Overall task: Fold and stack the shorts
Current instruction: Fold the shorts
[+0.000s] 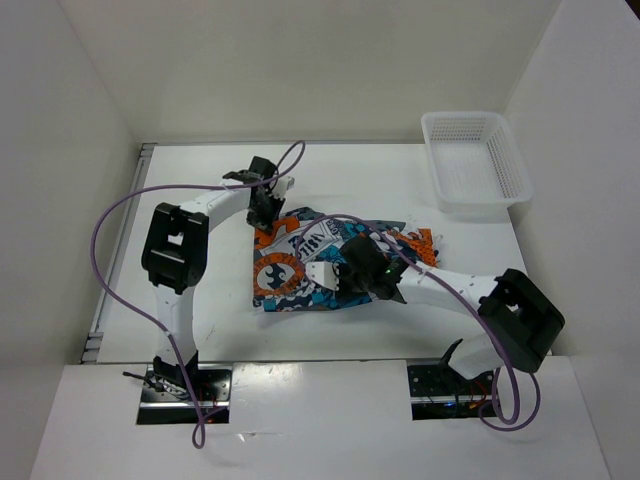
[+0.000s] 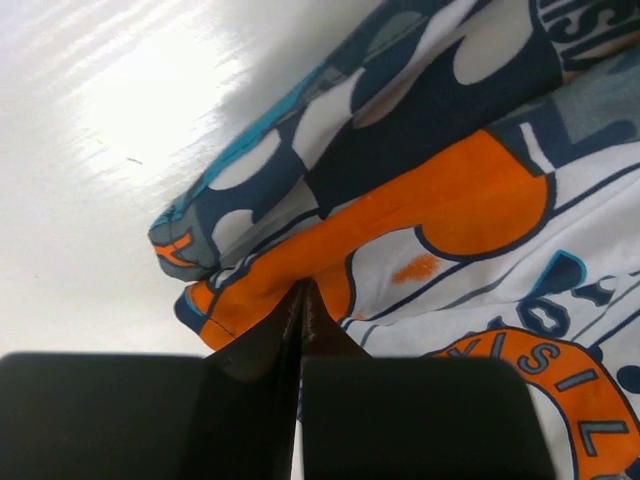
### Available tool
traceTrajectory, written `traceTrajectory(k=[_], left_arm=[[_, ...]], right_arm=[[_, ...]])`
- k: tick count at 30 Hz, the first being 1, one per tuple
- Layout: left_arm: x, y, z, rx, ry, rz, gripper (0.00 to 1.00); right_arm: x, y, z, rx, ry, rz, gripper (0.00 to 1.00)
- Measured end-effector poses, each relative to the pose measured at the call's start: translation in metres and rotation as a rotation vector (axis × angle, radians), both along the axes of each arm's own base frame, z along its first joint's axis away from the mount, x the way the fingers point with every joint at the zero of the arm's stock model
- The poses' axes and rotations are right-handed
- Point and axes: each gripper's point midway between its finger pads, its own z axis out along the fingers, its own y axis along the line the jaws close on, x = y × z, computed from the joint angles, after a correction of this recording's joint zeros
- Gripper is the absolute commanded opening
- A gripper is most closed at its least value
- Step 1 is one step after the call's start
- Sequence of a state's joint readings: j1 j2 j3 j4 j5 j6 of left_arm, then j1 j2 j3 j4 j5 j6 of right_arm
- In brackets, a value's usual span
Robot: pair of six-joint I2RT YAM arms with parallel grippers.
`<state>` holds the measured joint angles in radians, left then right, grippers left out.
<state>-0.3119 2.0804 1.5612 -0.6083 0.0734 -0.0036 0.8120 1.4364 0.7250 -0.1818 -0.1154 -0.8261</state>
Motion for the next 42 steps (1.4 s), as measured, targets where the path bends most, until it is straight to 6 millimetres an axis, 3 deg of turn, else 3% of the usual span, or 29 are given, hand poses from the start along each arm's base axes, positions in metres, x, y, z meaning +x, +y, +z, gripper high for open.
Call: traceTrajectory(k=[6,14,16,17,19,21,24,25,28,31,33,34,36,37,39,42], left_arm=[[0.018,0.019,0.0,0.02,-0.026,0.053,0.0],[0.043,0.042,0.008,0.035,-0.07,0.114,0.0],[0.043,0.041,0.008,0.031,-0.072,0.111,0.0],[0.043,0.04,0.008,0.029,-0.069,0.109,0.0],[0.042,0.038,0.005,0.03,-0.062,0.104,0.0],[0.04,0.036,0.002,0.032,-0.055,0.1,0.0],[0.039,0.038,0.0,0.044,-0.049,0.103,0.05],[0.039,0.039,0.001,0.054,-0.051,0.106,0.11],[0.035,0.042,0.011,0.075,-0.058,0.111,0.2],[0.028,0.038,0.048,0.063,-0.109,0.101,0.24],[0.013,0.025,0.085,0.031,-0.16,0.066,0.24],[0.0,0.012,0.102,0.009,-0.174,0.031,0.24],[-0.032,-0.021,0.126,-0.046,-0.186,-0.07,0.24],[-0.053,-0.04,0.13,-0.074,-0.177,-0.132,0.24],[-0.097,-0.068,0.116,-0.094,-0.1,-0.245,0.24],[-0.159,-0.073,0.062,-0.047,0.114,-0.337,0.24]], right_arm=[[-0.008,-0.004,0.001,-0.021,0.013,0.046,0.0],[-0.046,-0.007,0.013,-0.034,0.068,0.218,0.02],[-0.057,-0.006,0.015,-0.04,0.065,0.281,0.11],[-0.063,-0.004,0.016,-0.038,0.062,0.309,0.23],[-0.075,-0.004,0.012,-0.043,0.077,0.346,0.58],[-0.082,-0.005,0.005,-0.052,0.102,0.352,0.78],[-0.08,-0.007,0.002,-0.049,0.121,0.283,0.79],[-0.076,-0.006,0.006,-0.036,0.121,0.243,0.79],[-0.058,0.001,0.036,0.056,0.126,0.106,0.79],[-0.02,0.006,0.107,0.249,0.067,-0.059,0.77],[0.003,0.001,0.156,0.379,0.011,-0.161,0.7],[0.012,-0.003,0.169,0.414,-0.007,-0.203,0.59],[0.035,-0.017,0.172,0.439,-0.003,-0.319,0.48],[0.048,-0.024,0.163,0.43,0.013,-0.382,0.41],[0.08,-0.05,0.128,0.383,0.069,-0.542,0.36],[0.105,-0.1,0.056,0.247,0.164,-0.774,0.33]])
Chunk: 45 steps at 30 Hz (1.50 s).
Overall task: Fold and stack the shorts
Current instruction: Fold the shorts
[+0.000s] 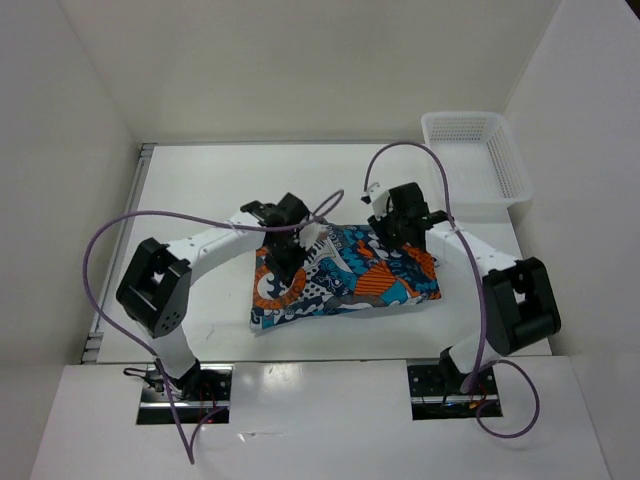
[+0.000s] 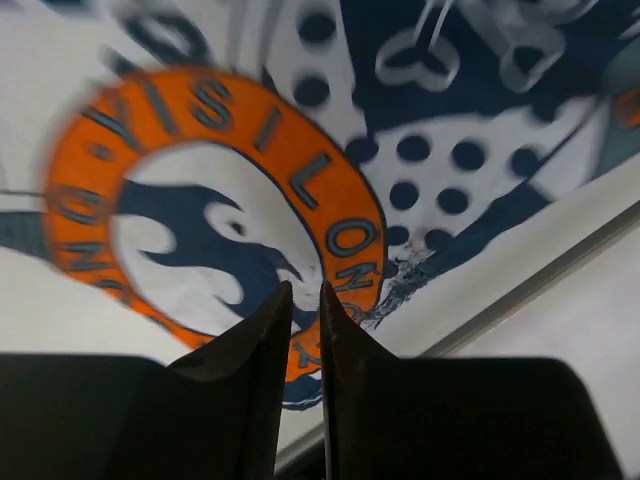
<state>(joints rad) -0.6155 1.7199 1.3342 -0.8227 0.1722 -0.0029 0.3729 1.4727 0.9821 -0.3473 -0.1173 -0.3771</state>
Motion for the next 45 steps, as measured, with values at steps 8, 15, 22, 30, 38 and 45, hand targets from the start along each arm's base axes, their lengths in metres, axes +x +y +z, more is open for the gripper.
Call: traceTrajectory(k=[8,15,22,30,38,45], left_arm=[[-0.065,0.022,-0.072,0.183,0.198,-0.081,0.24],[-0.067,0.02,-0.082,0.29,0.085,-0.151,0.24],[-0.068,0.028,-0.085,0.348,0.006,-0.172,0.25],[-0.028,0.053,-0.079,0.404,-0.073,-0.049,0.34],[-0.008,0.067,-0.075,0.447,-0.106,0.005,0.45],[-0.004,0.07,-0.074,0.462,-0.122,0.012,0.46]], right_arm=[[0.006,-0.03,-0.047,-0.118,0.071,-0.12,0.28],[0.035,-0.048,-0.082,-0.233,0.069,-0.211,0.26],[0.098,-0.064,-0.067,-0.226,-0.02,-0.346,0.3],[0.113,-0.048,-0.003,-0.09,-0.062,-0.31,0.71],[0.066,-0.105,0.033,0.039,-0.006,-0.377,0.85],[-0.007,-0.109,-0.044,0.009,0.262,-0.367,0.91]])
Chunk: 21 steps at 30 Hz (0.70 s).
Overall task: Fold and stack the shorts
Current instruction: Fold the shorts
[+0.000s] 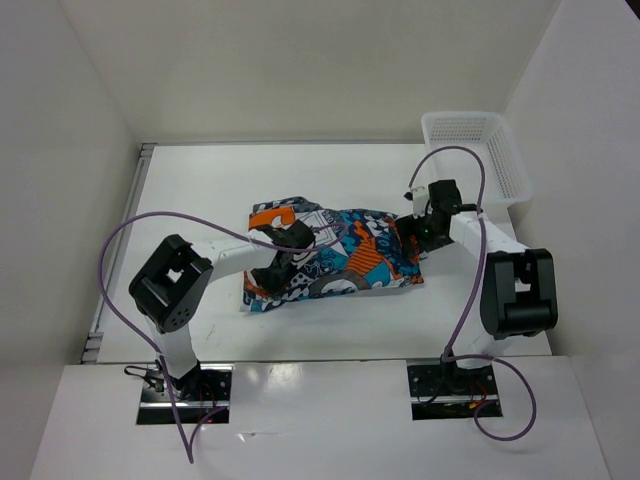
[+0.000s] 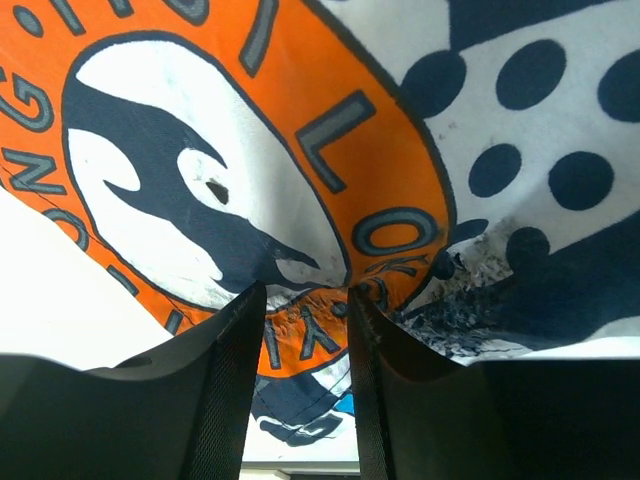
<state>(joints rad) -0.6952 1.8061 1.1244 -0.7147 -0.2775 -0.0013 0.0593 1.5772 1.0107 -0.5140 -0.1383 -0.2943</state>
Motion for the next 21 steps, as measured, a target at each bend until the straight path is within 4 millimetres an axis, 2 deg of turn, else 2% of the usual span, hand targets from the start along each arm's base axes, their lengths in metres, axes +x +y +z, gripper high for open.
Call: traceTrajectory(k=[2,5,9,13,17,21], left_arm=[[0.001,0.001,0.0,0.002,-0.002,0.004,0.47],[0.004,0.004,0.0,-0.001,-0.005,0.018,0.47],[0.009,0.009,0.0,-0.006,-0.009,0.044,0.47],[0.013,0.017,-0.001,-0.021,-0.001,0.079,0.47],[0.015,0.023,-0.001,-0.035,0.004,0.108,0.47],[0.016,0.023,0.0,-0.037,0.005,0.112,0.48]], right_arm=[[-0.011,0.002,-0.011,0.011,0.045,0.0,0.91],[-0.011,0.003,-0.022,0.015,0.072,-0.018,0.88],[-0.01,0.004,-0.034,0.024,0.101,-0.041,0.78],[-0.01,0.006,-0.039,0.038,0.112,-0.052,0.78],[-0.008,0.007,-0.038,0.044,0.103,-0.041,0.82],[-0.008,0.013,-0.037,0.07,0.102,-0.009,0.64]])
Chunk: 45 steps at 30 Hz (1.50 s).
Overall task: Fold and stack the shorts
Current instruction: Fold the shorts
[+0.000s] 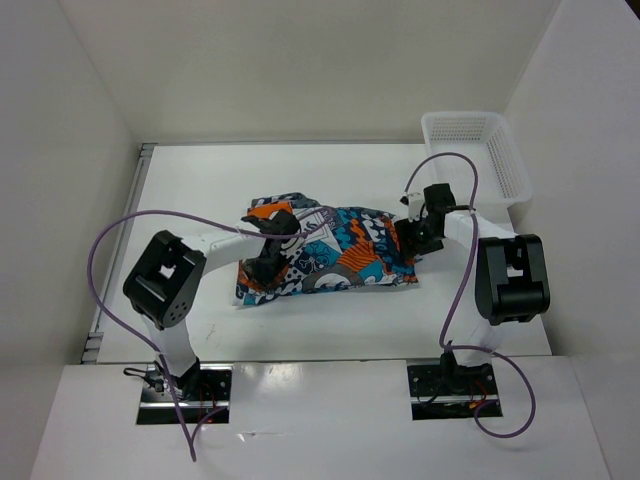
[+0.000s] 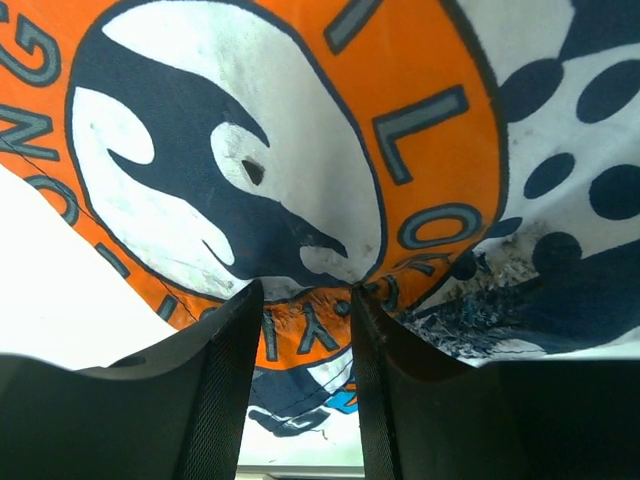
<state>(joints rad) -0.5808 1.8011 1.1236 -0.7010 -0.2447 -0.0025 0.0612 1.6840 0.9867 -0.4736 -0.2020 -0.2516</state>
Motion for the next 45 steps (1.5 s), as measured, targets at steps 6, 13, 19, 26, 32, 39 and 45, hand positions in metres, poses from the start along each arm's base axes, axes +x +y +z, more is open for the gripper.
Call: traceTrajectory(k=[6,13,19,26,32,39,45], left_arm=[[0.017,-0.008,0.022,-0.018,-0.014,0.011,0.55],[0.035,-0.029,0.069,-0.138,-0.101,0.003,0.56],[0.062,-0.076,0.083,-0.279,-0.096,-0.036,0.59],[0.109,-0.176,0.039,-0.416,-0.079,-0.153,0.59],[0.095,-0.197,0.01,-0.424,-0.007,-0.193,0.59],[0.098,-0.195,0.02,-0.462,0.004,-0.185,0.66],[0.114,-0.134,0.07,-0.505,-0.083,-0.075,0.68]], right_arm=[[0.0,0.012,0.0,0.05,-0.004,0.04,0.25],[0.0,0.021,0.002,0.081,-0.012,0.087,0.04],[-0.001,0.021,0.002,0.07,-0.017,0.125,0.0],[0.005,0.024,0.031,0.07,-0.035,0.186,0.0],[0.027,0.029,0.09,0.107,-0.151,0.197,0.0],[0.027,0.002,0.135,0.128,-0.23,0.105,0.0],[0.028,-0.038,0.144,0.074,-0.246,-0.012,0.0]])
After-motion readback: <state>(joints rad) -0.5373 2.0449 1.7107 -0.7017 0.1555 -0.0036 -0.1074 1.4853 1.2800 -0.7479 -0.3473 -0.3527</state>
